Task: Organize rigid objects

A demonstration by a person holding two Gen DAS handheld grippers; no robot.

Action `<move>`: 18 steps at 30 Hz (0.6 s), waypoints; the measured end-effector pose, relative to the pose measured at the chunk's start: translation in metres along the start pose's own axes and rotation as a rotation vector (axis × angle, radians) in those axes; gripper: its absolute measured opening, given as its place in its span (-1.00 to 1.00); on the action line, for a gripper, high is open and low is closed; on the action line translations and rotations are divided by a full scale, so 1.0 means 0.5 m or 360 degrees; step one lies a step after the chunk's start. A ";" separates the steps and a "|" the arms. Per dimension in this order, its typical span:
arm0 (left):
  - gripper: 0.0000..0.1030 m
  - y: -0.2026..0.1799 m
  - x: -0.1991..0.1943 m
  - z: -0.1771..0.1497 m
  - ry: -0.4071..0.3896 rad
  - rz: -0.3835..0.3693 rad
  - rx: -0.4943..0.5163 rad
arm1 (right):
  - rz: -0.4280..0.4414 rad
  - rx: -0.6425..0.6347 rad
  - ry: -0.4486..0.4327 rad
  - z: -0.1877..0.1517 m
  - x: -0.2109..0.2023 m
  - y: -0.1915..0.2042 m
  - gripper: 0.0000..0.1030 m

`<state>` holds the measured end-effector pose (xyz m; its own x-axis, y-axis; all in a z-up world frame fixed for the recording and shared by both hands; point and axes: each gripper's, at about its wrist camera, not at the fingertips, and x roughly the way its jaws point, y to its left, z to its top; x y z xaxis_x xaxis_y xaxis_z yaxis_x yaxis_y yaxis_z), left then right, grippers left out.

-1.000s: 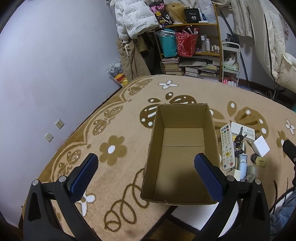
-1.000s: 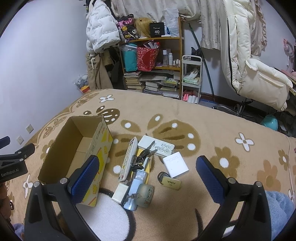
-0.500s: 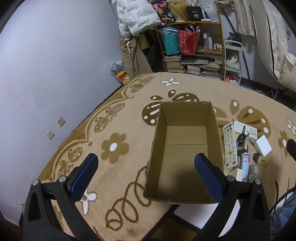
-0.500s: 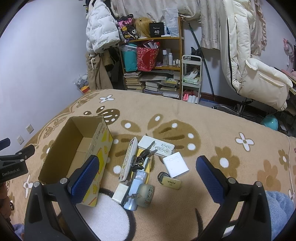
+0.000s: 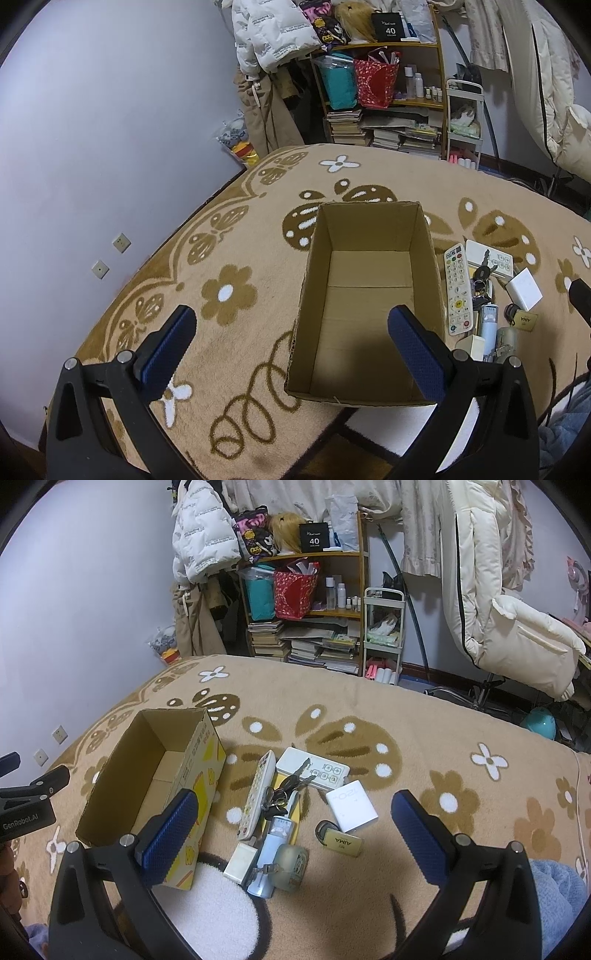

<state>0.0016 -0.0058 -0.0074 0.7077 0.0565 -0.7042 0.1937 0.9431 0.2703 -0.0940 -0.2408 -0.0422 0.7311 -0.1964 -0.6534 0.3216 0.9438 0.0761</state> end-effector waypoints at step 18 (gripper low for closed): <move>0.99 0.000 0.000 0.000 -0.0002 -0.0014 -0.0024 | 0.0016 -0.0013 0.0007 -0.013 0.008 0.012 1.00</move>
<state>0.0016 -0.0057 -0.0076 0.7070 0.0478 -0.7056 0.1896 0.9484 0.2542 -0.0929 -0.2344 -0.0492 0.7314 -0.1860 -0.6561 0.3097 0.9478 0.0765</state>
